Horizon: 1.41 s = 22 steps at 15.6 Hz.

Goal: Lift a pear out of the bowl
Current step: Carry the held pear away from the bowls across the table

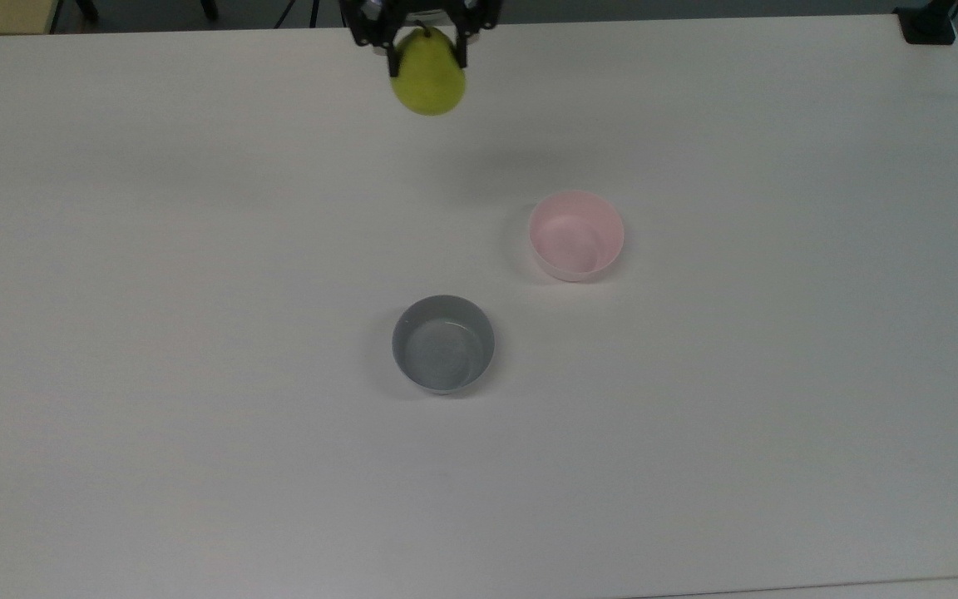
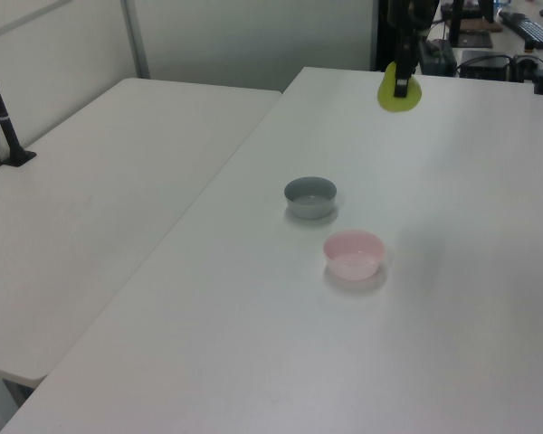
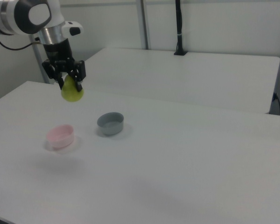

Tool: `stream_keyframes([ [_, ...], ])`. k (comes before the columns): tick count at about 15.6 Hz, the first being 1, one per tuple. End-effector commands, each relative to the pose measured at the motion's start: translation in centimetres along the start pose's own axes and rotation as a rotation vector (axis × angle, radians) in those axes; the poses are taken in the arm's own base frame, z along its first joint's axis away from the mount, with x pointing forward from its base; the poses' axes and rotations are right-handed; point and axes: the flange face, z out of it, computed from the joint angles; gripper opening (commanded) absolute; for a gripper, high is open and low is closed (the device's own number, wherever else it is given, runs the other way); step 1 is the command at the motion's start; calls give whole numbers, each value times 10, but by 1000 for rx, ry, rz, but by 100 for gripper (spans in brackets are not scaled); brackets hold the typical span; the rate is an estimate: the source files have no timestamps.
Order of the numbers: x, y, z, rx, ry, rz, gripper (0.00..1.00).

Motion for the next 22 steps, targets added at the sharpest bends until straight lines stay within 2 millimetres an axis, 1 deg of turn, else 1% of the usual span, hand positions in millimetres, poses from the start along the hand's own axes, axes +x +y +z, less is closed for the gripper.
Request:
stream_keyframes([
  [1,-15,46,-17,31,14,-55,0],
  [2,-15,58,-19,29,22,-68,0],
  [5,-18,84,-22,21,32,-115,0],
  [7,-21,97,-27,14,42,-119,0],
  [8,-23,101,-27,14,40,-113,0],
  [11,-38,127,-29,17,25,-83,0],
  [13,-47,149,-26,17,21,-72,0],
  [16,-66,189,-8,31,-8,-60,0],
  [18,-79,210,13,45,-36,-19,0],
  [20,-82,226,25,39,-34,26,0],
  [22,-81,233,39,34,-34,46,0],
])
